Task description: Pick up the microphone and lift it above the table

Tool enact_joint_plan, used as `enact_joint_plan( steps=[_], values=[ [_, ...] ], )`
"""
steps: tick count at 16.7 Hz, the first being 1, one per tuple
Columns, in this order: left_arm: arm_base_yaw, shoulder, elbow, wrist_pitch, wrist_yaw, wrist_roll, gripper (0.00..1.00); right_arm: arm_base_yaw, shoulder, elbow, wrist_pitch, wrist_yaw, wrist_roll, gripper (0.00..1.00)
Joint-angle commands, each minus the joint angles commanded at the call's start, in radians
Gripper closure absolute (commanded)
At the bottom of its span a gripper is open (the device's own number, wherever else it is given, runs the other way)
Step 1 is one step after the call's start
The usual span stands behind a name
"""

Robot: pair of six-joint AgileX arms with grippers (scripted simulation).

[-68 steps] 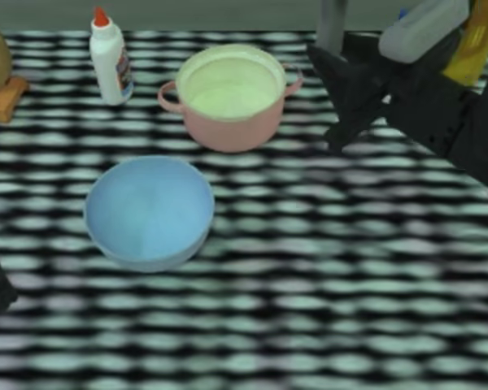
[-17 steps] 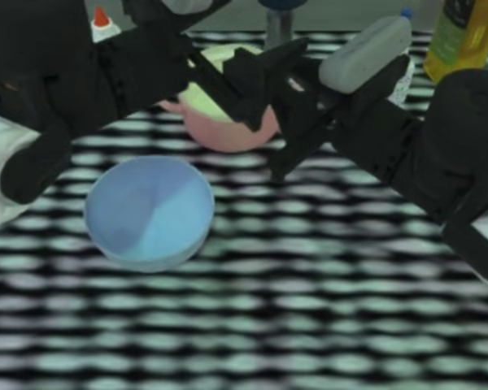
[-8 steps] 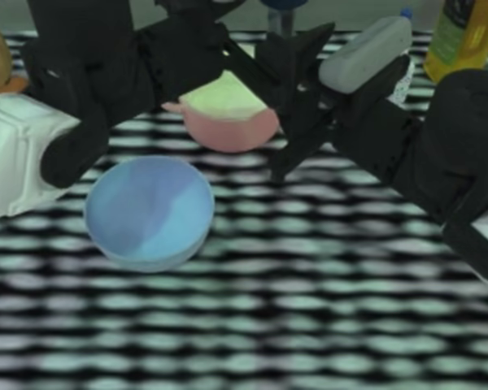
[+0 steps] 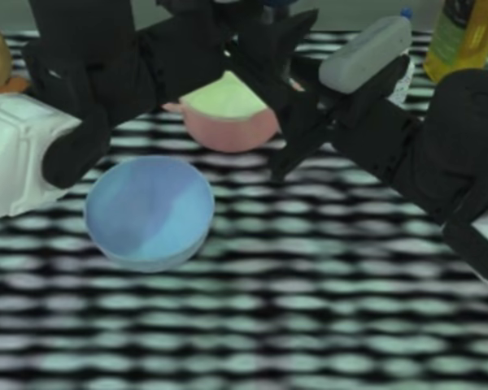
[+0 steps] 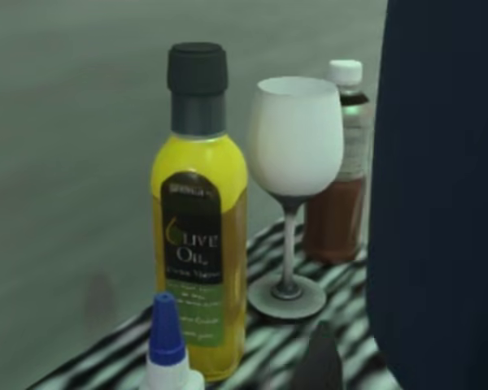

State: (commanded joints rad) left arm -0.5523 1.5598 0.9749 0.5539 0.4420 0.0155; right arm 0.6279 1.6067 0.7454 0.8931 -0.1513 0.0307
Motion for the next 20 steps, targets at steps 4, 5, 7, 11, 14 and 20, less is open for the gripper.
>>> enact_joint_plan(
  steps=[4,5,7,11,14,20],
  values=[
    [0.0,0.0,0.0,0.0,0.0,0.0,1.0,0.0,0.0,0.0,0.0,0.0,0.0,1.0],
    [0.0,0.0,0.0,0.0,0.0,0.0,1.0,0.0,0.0,0.0,0.0,0.0,0.0,1.0],
    [0.0,0.0,0.0,0.0,0.0,0.0,1.0,0.0,0.0,0.0,0.0,0.0,0.0,1.0],
    [0.0,0.0,0.0,0.0,0.0,0.0,1.0,0.0,0.0,0.0,0.0,0.0,0.0,1.0],
    [0.0,0.0,0.0,0.0,0.0,0.0,1.0,0.0,0.0,0.0,0.0,0.0,0.0,0.85],
    [0.0,0.0,0.0,0.0,0.0,0.0,1.0,0.0,0.0,0.0,0.0,0.0,0.0,0.4]
  ],
)
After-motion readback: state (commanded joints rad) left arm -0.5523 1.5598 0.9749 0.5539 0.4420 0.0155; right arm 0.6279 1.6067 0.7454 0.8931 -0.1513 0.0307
